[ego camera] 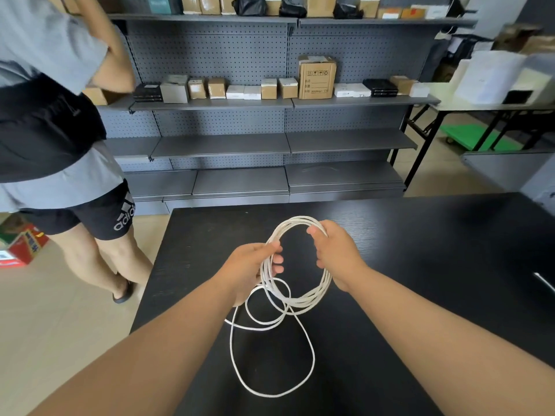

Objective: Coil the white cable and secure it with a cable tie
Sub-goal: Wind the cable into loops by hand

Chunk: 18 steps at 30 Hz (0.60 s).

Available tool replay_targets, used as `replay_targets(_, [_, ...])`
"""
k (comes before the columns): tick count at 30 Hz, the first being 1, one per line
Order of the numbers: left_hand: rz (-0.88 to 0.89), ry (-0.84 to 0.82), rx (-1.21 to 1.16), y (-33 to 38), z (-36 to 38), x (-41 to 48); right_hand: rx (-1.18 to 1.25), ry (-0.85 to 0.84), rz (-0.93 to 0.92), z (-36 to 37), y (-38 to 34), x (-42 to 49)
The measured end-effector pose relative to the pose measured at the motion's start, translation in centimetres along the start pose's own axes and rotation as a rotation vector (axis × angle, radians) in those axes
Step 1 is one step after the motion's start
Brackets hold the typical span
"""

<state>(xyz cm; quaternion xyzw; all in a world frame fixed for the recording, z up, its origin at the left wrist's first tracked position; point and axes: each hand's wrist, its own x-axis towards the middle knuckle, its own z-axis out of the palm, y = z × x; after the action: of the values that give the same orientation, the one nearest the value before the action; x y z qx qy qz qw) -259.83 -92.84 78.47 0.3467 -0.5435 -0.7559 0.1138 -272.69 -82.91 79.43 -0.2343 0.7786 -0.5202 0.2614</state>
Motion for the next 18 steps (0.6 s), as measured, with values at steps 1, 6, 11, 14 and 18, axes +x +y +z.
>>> replay_targets(1, [-0.001,-0.016,-0.007,-0.1,-0.1,-0.1,0.078,0.030,0.024,-0.1,0.1,0.0])
replay_targets(6, [0.150,0.079,0.217,-0.5,0.9,-0.2,0.334,0.212,0.094,0.3,0.3,-0.6])
replay_targets(11, [0.455,0.246,0.649,-0.1,1.2,-0.4,0.458,0.146,0.181,1.0,1.2,-1.7])
replay_targets(14, [0.507,0.261,0.788,0.6,0.6,-0.3,0.434,0.034,0.204,0.2,1.7,-1.2])
replay_targets(18, [0.535,0.183,0.885,1.7,0.1,-0.2,0.238,-0.040,0.074,-1.1,1.5,-0.8])
